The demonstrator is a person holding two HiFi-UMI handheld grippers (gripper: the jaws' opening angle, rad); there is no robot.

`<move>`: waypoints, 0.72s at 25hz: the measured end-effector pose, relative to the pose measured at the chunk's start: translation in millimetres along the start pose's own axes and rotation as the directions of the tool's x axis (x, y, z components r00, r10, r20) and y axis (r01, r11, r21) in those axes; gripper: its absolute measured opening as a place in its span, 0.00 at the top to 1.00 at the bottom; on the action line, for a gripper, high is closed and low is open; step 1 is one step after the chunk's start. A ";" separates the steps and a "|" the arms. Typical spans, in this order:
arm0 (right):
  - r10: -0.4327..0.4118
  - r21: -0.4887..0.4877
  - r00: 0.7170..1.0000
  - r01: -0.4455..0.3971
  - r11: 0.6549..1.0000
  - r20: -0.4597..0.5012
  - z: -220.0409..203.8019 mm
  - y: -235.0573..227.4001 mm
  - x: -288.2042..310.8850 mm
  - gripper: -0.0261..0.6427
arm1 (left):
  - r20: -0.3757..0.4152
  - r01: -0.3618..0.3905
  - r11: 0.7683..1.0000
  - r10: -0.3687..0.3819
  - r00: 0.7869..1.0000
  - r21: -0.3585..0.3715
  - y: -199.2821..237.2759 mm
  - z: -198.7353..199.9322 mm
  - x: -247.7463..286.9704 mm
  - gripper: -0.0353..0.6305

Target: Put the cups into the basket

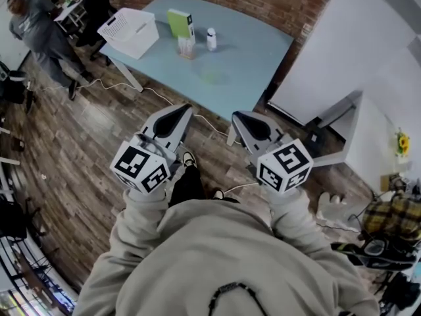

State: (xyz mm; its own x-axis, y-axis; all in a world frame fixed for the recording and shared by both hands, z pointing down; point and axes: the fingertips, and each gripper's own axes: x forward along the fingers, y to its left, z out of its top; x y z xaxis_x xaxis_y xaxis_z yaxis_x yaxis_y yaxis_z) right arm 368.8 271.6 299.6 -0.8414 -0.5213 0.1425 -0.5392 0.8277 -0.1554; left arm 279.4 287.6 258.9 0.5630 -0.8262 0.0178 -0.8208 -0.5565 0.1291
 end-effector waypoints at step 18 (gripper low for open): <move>-0.083 -0.023 0.994 0.081 0.996 -0.070 15.7 -76.7 125.5 0.94 | 0.043 0.011 0.998 -0.008 0.999 -0.065 144.3 3.2 66.5 0.95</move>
State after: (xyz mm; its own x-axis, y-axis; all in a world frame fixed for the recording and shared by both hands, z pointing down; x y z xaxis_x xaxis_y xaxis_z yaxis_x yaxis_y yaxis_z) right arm 304.0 139.4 314.1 -0.7892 -0.5722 0.2231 -0.6048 0.7872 -0.1205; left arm 198.1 152.1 275.6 0.5652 -0.8246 -0.0258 -0.8063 -0.5588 0.1939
